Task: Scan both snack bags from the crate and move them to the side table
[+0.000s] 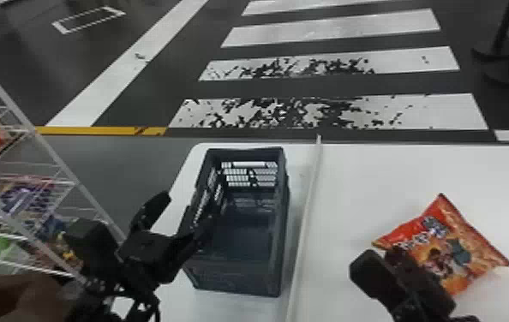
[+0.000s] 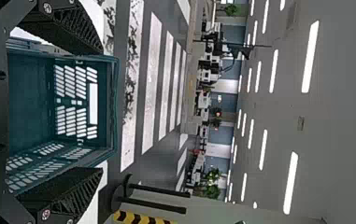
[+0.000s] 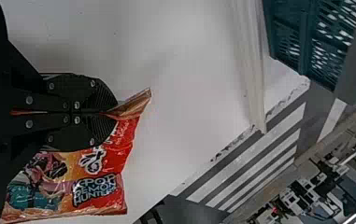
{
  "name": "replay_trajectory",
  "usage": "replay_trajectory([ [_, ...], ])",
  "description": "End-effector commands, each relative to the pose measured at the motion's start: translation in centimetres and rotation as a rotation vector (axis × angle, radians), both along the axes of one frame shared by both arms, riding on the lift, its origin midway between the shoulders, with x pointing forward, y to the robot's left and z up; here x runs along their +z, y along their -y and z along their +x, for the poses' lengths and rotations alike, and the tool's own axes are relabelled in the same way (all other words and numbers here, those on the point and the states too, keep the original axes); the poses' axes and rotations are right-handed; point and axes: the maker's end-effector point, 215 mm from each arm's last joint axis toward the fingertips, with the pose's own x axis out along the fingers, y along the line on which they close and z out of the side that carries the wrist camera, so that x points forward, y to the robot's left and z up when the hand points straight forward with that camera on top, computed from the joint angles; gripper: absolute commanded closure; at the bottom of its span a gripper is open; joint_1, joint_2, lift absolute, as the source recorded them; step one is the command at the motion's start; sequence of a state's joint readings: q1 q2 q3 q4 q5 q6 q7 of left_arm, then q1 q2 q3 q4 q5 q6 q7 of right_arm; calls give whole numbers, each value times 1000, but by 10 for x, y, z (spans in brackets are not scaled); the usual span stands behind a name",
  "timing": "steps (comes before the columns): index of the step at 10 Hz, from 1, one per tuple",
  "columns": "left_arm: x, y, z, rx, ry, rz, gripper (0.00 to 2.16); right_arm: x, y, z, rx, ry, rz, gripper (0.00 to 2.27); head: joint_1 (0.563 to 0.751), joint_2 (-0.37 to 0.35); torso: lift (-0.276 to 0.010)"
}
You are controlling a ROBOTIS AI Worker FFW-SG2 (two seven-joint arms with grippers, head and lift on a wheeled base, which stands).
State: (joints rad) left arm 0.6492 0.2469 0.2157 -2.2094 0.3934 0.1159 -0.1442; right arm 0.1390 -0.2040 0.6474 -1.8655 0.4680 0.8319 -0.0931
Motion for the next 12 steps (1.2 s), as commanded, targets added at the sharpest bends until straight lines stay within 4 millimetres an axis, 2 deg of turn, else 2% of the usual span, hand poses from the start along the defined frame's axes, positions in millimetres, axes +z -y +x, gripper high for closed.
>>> replay_trajectory([
  [1, -3, 1, 1, 0, -4, -5, 113, 53, 12, 11, -57, 41, 270, 2243, 695, 287, -95],
  [3, -4, 10, 5, -14, -4, -13, 113, 105, 45, 23, -128, 66, 587, 2243, 695, 267, -95],
  [4, -3, 13, 5, -20, 1, -11, 113, 131, 65, 28, -169, 84, 813, 2246, 695, 240, -95],
  [5, -2, 15, 6, -23, 3, -13, 113, 149, 89, 32, -219, 92, 1036, 2246, 695, 226, -95],
  [6, -2, 16, 5, -27, 1, -13, 113, 152, 122, 31, -292, 84, 1291, 2246, 695, 194, -95],
  [7, -1, 20, 5, -32, 4, -17, 113, 151, 148, 29, -340, 73, 1490, 2246, 695, 154, -95],
  [8, 0, 21, 5, -35, 5, -16, 113, 150, 173, 23, -383, 90, 1605, 2246, 695, 111, -95],
  [9, 0, 22, 5, -37, 6, -17, 113, 139, 202, 17, -446, 97, 1747, 2246, 695, 72, -95],
  [10, 1, 23, 4, -39, 7, -20, 113, 114, 235, 9, -544, 142, 1836, 2246, 695, 31, -95],
  [12, 5, 25, 2, -41, 20, -20, 113, 55, 274, -12, -684, 145, 1938, 2246, 695, -38, -95],
])
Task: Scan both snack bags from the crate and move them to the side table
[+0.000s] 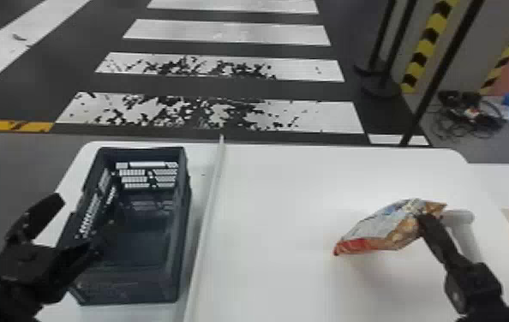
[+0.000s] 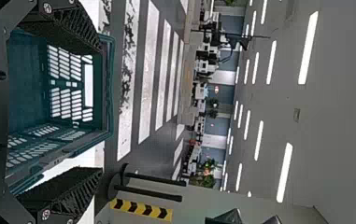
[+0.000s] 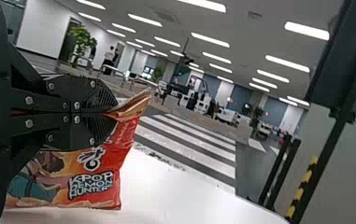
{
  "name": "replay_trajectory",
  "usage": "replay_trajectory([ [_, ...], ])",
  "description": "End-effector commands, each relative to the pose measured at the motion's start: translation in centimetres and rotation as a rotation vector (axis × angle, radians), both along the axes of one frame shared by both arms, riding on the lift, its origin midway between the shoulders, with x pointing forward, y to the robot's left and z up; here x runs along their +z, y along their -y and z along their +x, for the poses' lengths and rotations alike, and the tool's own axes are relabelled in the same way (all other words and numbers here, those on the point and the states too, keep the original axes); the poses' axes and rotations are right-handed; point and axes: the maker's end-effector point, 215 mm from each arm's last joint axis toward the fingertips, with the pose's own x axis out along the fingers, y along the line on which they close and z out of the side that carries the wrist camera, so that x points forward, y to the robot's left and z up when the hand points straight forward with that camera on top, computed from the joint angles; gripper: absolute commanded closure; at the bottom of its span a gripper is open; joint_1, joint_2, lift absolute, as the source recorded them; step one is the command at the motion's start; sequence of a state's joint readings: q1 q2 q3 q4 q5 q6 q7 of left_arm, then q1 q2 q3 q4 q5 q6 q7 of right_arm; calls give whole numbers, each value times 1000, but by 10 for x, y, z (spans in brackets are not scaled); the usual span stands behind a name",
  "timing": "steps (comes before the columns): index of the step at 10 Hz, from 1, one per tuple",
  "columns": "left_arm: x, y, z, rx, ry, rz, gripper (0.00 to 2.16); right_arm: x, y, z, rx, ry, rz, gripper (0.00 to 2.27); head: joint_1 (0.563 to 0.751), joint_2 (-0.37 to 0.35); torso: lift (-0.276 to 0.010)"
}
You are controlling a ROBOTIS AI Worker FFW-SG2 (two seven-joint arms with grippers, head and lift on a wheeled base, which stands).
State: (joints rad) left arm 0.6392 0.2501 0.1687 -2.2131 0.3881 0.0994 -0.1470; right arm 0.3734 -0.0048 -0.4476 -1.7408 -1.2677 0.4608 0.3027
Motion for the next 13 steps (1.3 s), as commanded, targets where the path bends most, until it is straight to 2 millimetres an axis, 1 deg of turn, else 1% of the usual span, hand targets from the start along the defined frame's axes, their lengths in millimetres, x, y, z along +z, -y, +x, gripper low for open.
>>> replay_trajectory([
  [1, 1, 0, -1, 0, 5, 0, 113, -41, 30, -19, -66, -63, 42, 2246, 695, -73, -95],
  [2, 0, -1, -1, 3, 2, -1, 113, -51, 42, -25, -96, -77, 35, 2246, 695, -103, -95],
  [3, -2, -2, -1, 7, -1, -2, 113, -55, 51, -31, -122, -86, 12, 2246, 695, -117, -95],
  [4, -3, -3, 1, 9, 1, -2, 113, -51, 53, -34, -118, -83, -31, 2179, 695, -139, -95],
  [5, -3, -3, 4, 10, 2, -3, 113, -38, 50, -35, -92, -90, -157, 1592, 695, -151, -95],
  [6, -3, -2, 6, 10, 5, -7, 113, -33, 50, -39, -83, -137, -256, 12, 695, -151, -95],
  [8, -2, -2, 10, 11, 10, -13, 113, -28, 43, -50, -64, -220, -427, 26, 695, -154, -95],
  [9, -2, -2, 13, 11, 13, -13, 113, -25, 42, -59, -58, -236, -470, 53, 695, -151, -95],
  [11, -7, -4, 17, 15, 12, -19, 113, -32, 29, -83, -13, -271, -499, 60, 695, -142, -95],
  [13, -3, -6, 19, 17, 35, -27, 113, -42, 17, -106, 25, -321, -510, 60, 695, -127, -95],
])
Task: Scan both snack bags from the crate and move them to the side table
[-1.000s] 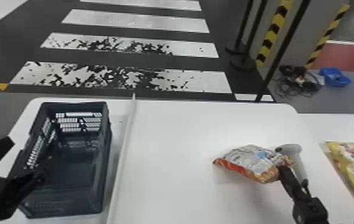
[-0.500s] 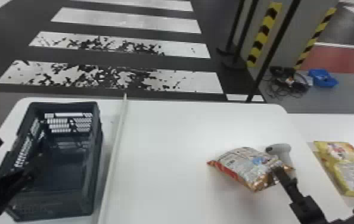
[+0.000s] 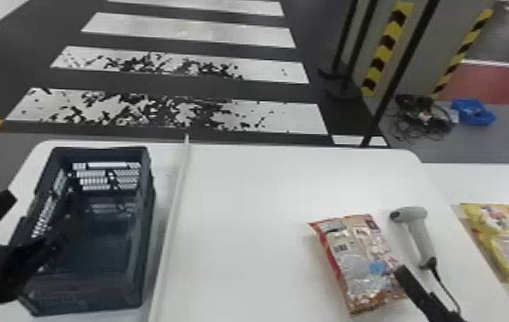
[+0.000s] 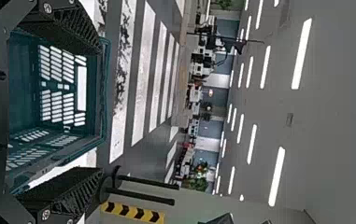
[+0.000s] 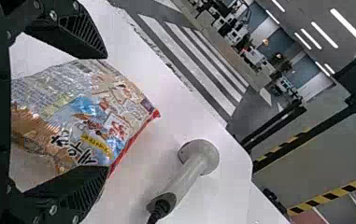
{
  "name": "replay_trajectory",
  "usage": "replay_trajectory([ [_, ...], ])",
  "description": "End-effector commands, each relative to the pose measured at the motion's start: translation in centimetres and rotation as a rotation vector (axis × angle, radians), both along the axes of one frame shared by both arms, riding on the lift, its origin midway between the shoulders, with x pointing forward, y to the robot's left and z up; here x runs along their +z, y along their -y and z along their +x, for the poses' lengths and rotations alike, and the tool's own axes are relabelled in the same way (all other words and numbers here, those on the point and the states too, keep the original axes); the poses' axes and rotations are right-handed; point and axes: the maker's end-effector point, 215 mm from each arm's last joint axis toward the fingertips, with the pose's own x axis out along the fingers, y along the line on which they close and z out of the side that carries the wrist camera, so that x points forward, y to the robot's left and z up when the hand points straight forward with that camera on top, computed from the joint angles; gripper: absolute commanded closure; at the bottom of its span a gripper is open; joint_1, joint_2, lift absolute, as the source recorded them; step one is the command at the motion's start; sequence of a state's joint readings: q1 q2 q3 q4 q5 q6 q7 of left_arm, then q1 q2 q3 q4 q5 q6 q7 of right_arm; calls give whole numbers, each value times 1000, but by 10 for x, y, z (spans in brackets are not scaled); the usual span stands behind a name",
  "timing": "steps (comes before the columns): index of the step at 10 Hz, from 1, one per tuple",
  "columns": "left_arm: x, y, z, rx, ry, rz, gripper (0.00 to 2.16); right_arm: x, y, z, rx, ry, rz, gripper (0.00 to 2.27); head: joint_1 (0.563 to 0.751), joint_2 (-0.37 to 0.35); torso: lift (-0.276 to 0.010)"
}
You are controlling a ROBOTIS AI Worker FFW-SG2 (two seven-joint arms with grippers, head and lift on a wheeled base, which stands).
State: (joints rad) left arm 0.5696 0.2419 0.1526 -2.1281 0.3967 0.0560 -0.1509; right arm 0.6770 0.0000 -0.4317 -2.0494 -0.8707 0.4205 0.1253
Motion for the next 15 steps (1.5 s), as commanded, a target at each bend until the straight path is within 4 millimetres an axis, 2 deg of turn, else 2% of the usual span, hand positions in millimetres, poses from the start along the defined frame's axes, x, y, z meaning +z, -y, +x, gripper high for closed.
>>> replay_trajectory([
  [1, 4, -2, 1, 3, 17, -7, 113, 3, -4, -14, 18, -8, -9, 60, 695, -116, -95],
  [2, 6, -4, 1, 2, 23, -7, 113, 15, -5, -5, 50, 27, -34, 49, 695, -109, -95],
  [4, 8, -3, -3, -5, 27, -9, 113, 25, -33, 23, 203, 60, -124, 70, 695, -81, -95],
  [5, 7, -3, -4, -4, 24, -11, 113, 29, -47, 36, 275, 67, -204, 221, 695, -70, -95],
  [6, 6, -2, -7, -7, 22, -7, 113, 29, -59, 49, 328, 62, -299, 660, 695, -54, -95],
  [7, 4, -1, -9, -10, 17, -6, 113, 24, -69, 61, 370, 50, -384, 1787, 695, -37, -95],
  [8, 3, 1, -11, -13, 14, 2, 113, 21, -70, 74, 388, 67, -442, 2246, 695, -22, -95],
  [9, 2, 2, -13, -16, 11, 9, 113, 22, -70, 84, 391, 107, -513, 2246, 695, -13, -95],
  [11, 1, 2, -17, -16, 6, 17, 113, 9, -70, 92, 402, 125, -585, 2246, 695, -13, -95],
  [15, 14, -10, -35, -1, 17, 46, 113, 1, -50, 103, 345, 174, -660, 2246, 695, -18, -95],
])
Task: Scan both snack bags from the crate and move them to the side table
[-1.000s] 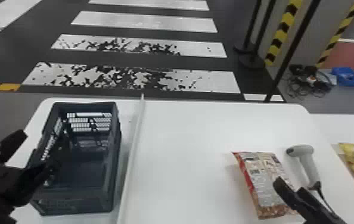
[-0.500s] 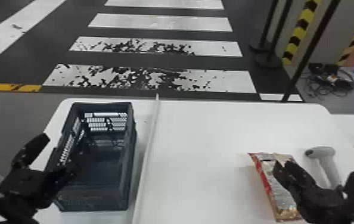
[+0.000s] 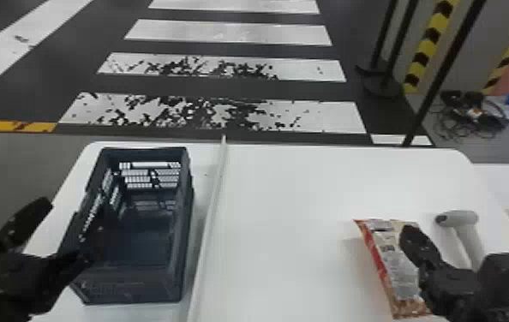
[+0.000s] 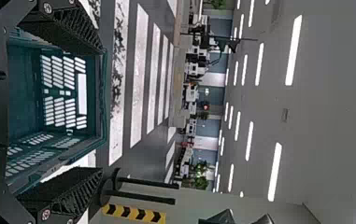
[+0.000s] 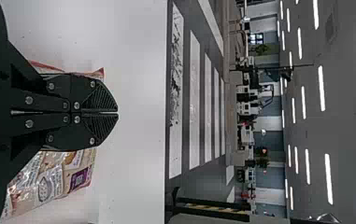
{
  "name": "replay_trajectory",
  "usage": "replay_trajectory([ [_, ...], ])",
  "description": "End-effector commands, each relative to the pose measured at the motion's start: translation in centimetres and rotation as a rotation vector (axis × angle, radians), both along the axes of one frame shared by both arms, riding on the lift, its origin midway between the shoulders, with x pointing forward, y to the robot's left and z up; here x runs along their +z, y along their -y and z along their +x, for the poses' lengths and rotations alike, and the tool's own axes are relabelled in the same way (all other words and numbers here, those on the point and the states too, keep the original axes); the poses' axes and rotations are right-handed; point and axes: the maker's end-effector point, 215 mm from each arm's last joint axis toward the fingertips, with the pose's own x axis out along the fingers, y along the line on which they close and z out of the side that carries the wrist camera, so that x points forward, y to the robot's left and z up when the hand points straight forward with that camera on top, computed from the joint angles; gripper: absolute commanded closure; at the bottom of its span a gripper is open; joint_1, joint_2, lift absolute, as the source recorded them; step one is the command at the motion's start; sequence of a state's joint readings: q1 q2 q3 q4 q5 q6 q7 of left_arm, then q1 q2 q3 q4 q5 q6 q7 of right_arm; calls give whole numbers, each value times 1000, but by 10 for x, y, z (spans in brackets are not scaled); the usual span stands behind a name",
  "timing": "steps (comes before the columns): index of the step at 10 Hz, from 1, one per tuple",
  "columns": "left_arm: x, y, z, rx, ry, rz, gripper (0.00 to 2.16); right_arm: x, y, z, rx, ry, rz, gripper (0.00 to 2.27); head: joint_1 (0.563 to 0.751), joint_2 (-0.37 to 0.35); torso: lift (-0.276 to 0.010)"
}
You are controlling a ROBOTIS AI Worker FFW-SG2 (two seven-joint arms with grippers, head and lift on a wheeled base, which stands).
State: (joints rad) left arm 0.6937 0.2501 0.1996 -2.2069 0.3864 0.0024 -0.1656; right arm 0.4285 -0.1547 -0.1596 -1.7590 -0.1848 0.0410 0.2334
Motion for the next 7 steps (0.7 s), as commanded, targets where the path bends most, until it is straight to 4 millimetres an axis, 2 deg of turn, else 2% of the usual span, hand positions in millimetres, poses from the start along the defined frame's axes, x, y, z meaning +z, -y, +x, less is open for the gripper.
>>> replay_trajectory([
  [1, 3, -1, -5, 1, 2, 3, 113, -7, 9, -2, -18, 8, -13, 2246, 695, -21, -95],
  [4, 7, -2, -7, 4, 16, 5, 113, -25, 29, -19, -58, 11, -26, 2246, 695, -44, -95],
  [7, 9, -2, -6, 1, 24, 6, 113, -52, 23, -24, -73, -16, -18, 2246, 695, -61, -95],
])
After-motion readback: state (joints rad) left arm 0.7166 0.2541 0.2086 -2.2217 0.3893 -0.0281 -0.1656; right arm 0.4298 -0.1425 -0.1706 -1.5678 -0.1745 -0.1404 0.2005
